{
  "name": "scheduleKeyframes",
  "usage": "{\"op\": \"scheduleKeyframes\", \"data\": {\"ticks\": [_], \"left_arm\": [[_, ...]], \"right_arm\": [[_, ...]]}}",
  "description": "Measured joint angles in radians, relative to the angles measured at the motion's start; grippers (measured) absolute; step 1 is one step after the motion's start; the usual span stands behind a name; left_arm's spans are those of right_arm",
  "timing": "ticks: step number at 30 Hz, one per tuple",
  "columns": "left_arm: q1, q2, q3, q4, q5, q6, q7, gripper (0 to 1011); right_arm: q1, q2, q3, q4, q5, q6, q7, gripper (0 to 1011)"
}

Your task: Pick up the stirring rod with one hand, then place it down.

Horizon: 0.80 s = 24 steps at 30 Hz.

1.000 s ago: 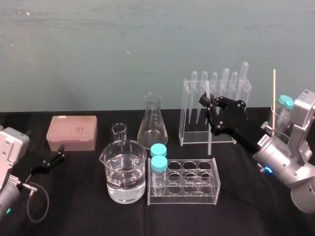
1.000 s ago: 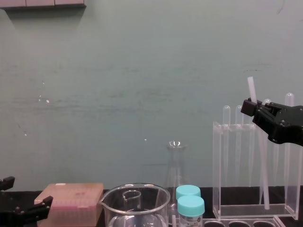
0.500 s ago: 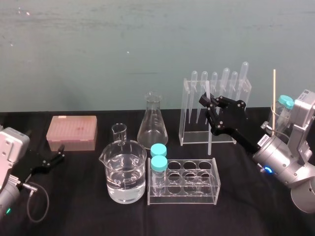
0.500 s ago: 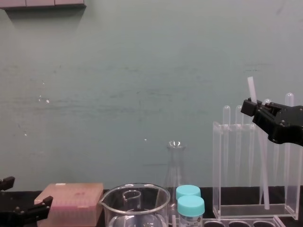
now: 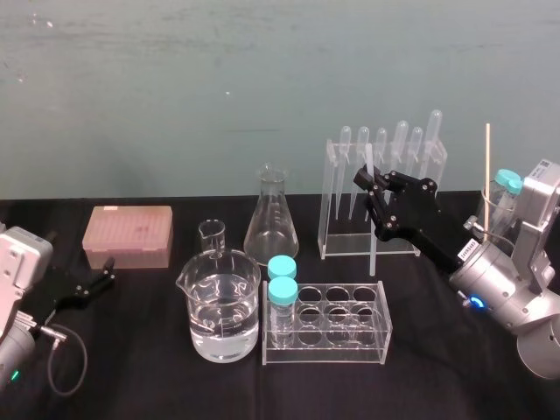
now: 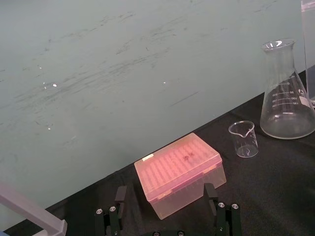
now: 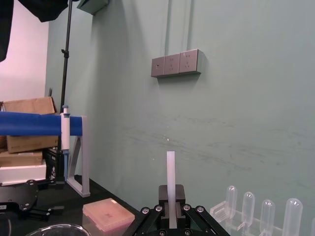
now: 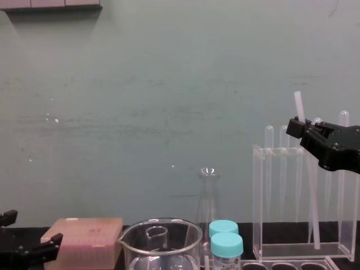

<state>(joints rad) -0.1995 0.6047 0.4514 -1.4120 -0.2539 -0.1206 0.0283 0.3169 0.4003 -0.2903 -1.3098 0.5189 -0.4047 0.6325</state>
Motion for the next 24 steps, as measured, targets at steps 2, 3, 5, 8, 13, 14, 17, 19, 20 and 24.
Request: {"op": "scheduleKeyframes", "data": {"ticks": [2,3,5,8,13,14,17,19,20,24], "left_arm": [[0.0,0.0,0.0,0.0,0.0,0.0,0.0,1000],[0.0,0.0,0.0,0.0,0.0,0.0,0.0,1000],[0.0,0.0,0.0,0.0,0.0,0.0,0.0,1000],[0.0,0.0,0.0,0.0,0.0,0.0,0.0,1000],[0.0,0.0,0.0,0.0,0.0,0.0,0.0,1000],[0.0,0.0,0.0,0.0,0.0,0.0,0.0,1000],[0.0,0.0,0.0,0.0,0.0,0.0,0.0,1000],[0.0,0.0,0.0,0.0,0.0,0.0,0.0,1000],[0.0,0.0,0.0,0.0,0.0,0.0,0.0,1000],[0.0,0.0,0.0,0.0,0.0,0.0,0.0,1000]], "right_arm": [[0.0,0.0,0.0,0.0,0.0,0.0,0.0,70],[0.0,0.0,0.0,0.0,0.0,0.0,0.0,70],[0.0,0.0,0.0,0.0,0.0,0.0,0.0,70],[0.0,0.0,0.0,0.0,0.0,0.0,0.0,69],[0.0,0.0,0.0,0.0,0.0,0.0,0.0,70],[0.0,0.0,0.0,0.0,0.0,0.0,0.0,70],[0.0,0.0,0.0,0.0,0.0,0.0,0.0,70],[0.0,0.0,0.0,0.0,0.0,0.0,0.0,69],[0.0,0.0,0.0,0.0,0.0,0.0,0.0,70],[0.0,0.0,0.0,0.0,0.0,0.0,0.0,70]]}}
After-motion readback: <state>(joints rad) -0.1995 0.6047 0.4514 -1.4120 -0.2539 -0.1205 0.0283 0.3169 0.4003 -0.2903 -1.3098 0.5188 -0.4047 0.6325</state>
